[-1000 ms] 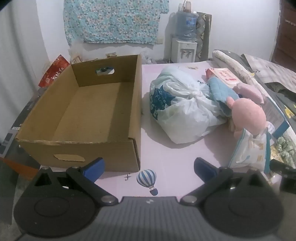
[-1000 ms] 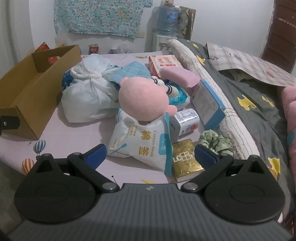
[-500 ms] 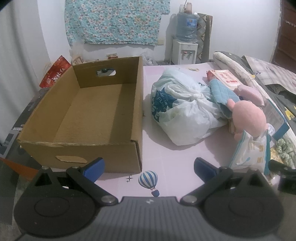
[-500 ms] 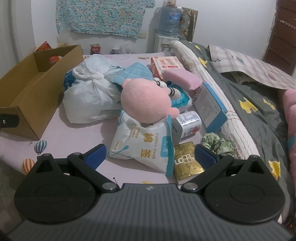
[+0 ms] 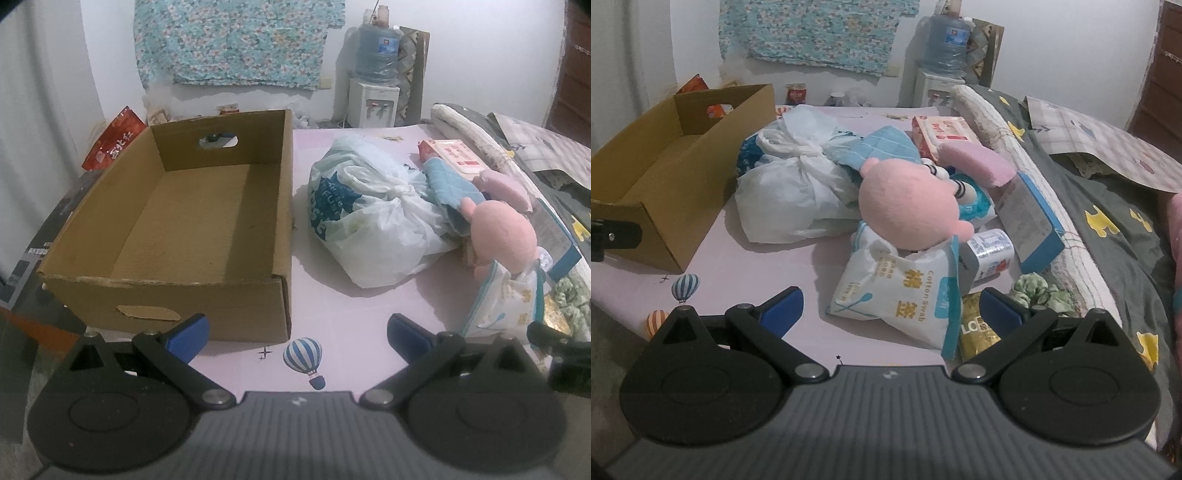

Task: Organize soft objects

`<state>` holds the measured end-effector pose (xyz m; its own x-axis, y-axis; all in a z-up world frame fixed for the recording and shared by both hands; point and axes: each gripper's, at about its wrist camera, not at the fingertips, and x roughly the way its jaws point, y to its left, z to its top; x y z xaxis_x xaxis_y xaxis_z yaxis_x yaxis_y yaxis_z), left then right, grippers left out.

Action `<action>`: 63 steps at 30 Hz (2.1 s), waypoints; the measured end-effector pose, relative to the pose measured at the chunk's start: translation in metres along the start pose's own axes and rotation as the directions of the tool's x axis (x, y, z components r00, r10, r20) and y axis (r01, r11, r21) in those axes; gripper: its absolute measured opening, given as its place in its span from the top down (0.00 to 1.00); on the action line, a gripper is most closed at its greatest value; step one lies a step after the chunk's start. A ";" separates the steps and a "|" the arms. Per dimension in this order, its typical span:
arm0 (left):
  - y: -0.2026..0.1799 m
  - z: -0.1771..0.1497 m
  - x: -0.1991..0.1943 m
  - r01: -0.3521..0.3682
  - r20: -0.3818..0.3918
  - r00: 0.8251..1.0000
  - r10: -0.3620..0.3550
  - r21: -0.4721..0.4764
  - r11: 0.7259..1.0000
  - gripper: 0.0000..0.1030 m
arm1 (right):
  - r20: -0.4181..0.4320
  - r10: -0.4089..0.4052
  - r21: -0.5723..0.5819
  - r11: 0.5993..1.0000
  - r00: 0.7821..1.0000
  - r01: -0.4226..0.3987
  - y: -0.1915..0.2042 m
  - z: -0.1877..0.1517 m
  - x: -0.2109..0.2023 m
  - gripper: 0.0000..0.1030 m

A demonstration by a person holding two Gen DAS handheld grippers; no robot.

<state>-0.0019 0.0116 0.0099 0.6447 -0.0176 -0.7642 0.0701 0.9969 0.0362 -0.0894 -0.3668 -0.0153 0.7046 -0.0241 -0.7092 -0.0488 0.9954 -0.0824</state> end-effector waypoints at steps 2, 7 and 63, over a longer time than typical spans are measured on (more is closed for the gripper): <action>0.001 0.000 0.000 0.000 -0.001 1.000 0.000 -0.002 1.000 0.00 | 0.000 0.002 -0.003 1.000 1.000 -0.002 0.001 0.000 0.000 0.01; 0.001 0.000 0.002 -0.003 -0.009 1.000 0.003 0.001 1.000 0.00 | -0.004 0.007 -0.003 1.000 1.000 -0.007 0.002 0.000 0.002 0.01; -0.050 -0.012 0.001 0.203 0.035 0.978 -0.207 0.092 0.975 0.00 | 0.050 0.005 0.181 0.983 0.999 -0.014 -0.075 -0.037 0.005 0.01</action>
<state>-0.0142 -0.0374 -0.0003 0.6424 -0.2264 -0.7322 0.2692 0.9611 -0.0610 -0.1081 -0.4451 -0.0383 0.7391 -0.0141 -0.6735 0.0696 0.9960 0.0556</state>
